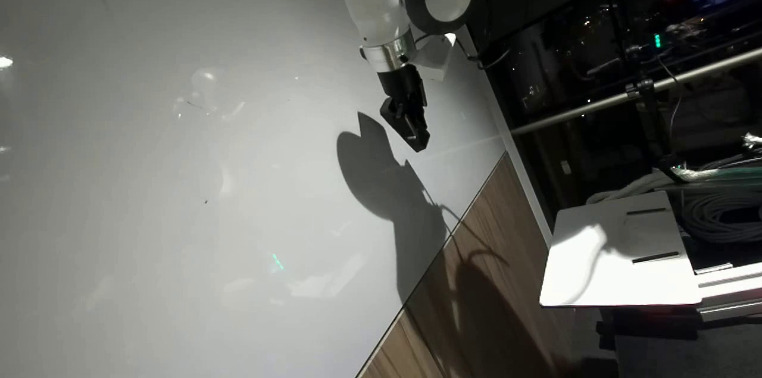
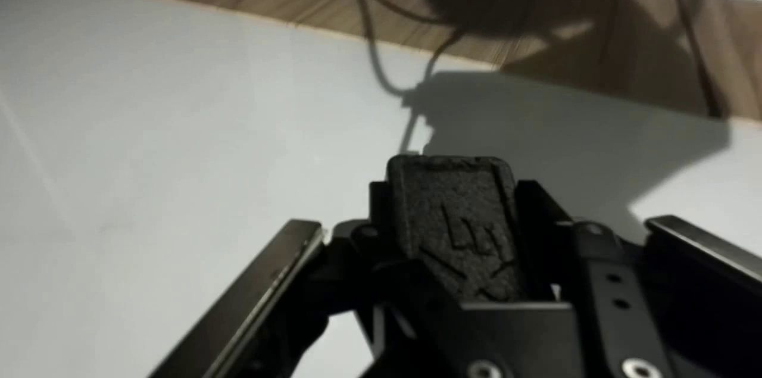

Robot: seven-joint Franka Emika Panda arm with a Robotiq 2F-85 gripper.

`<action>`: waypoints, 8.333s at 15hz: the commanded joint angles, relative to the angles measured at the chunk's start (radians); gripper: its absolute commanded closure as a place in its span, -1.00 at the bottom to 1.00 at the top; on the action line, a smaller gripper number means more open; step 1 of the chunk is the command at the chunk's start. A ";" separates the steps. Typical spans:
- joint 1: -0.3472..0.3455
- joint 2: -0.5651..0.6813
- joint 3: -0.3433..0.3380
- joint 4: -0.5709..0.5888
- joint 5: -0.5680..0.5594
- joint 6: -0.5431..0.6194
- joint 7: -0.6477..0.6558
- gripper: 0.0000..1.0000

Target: Erase the drawings on the whiteboard

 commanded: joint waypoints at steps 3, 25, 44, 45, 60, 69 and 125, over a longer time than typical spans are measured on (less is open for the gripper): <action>-0.014 -0.092 -0.022 -0.207 0.261 -0.098 -0.202 0.42; -0.018 0.193 -0.026 -0.406 0.533 0.014 -0.310 0.42; -0.027 0.307 -0.028 -0.327 0.557 -0.022 -0.370 -0.66; -0.027 0.313 -0.028 -0.322 0.557 -0.022 -0.371 -0.57; 0.045 0.304 -0.018 -0.326 0.458 -0.011 -0.328 -0.53; 0.043 0.313 -0.025 -0.321 0.393 -0.006 -0.290 -0.59; 0.085 -0.397 0.059 -0.357 0.479 -0.144 -0.387 -1.00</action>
